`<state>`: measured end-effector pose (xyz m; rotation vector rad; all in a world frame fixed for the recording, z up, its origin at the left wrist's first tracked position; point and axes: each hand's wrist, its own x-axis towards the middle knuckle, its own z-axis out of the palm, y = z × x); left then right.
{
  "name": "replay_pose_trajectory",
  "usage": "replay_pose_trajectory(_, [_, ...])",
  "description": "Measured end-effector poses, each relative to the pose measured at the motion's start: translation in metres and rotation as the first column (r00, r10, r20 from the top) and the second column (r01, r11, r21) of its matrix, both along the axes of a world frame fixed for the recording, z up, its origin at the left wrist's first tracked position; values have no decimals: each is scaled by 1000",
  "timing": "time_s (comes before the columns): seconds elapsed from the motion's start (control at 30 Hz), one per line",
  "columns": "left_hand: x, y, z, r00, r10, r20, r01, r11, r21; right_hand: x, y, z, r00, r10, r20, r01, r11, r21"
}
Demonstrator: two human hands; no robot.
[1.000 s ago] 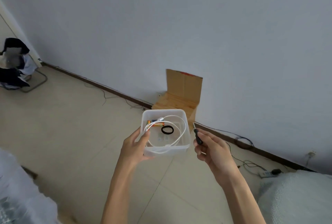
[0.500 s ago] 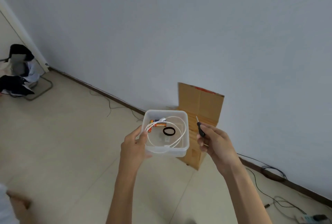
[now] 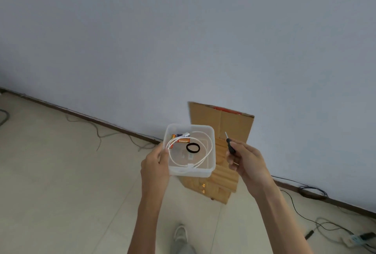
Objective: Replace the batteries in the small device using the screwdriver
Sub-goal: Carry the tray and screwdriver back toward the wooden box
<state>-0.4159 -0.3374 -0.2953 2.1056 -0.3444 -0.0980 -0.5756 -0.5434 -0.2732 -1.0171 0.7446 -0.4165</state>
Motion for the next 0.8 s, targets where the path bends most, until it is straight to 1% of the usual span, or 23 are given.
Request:
replay_pose_trajectory(0.07, [33,-21,-11,999,-31,10,31,1000,0,25,-15,-9,998,-59,-17,59,998,0])
replay_pose_trajectory(0.17, [79,-54,-24,996,-87,19,87,996,24,58,-32,-28,984,-147,-98,144,989,-32])
replay_pose_trajectory(0.27, [121,-83,-48,987,-156,43,153,985,75,86,-45,-58,958,-197,-209,178,978,-107])
replay_pose_trajectory(0.33, [145,-100,-71,978,-206,31,202,975,89,100,-55,-84,936,-222,-272,185,970,-155])
replay_pose_trajectory(0.47, [183,-130,-125,959,-283,15,277,950,146,126,-76,-142,887,-236,-397,159,963,-217])
replay_pose_trajectory(0.63, [209,-159,-214,928,-373,-9,367,909,197,148,-106,-237,808,-224,-545,80,958,-276])
replay_pose_trajectory(0.7, [215,-167,-252,922,-386,-37,385,901,201,153,-114,-279,751,-212,-626,26,956,-293])
replay_pose_trajectory(0.8, [222,-179,-312,920,-386,-64,391,899,197,157,-121,-343,645,-202,-737,-101,933,-345])
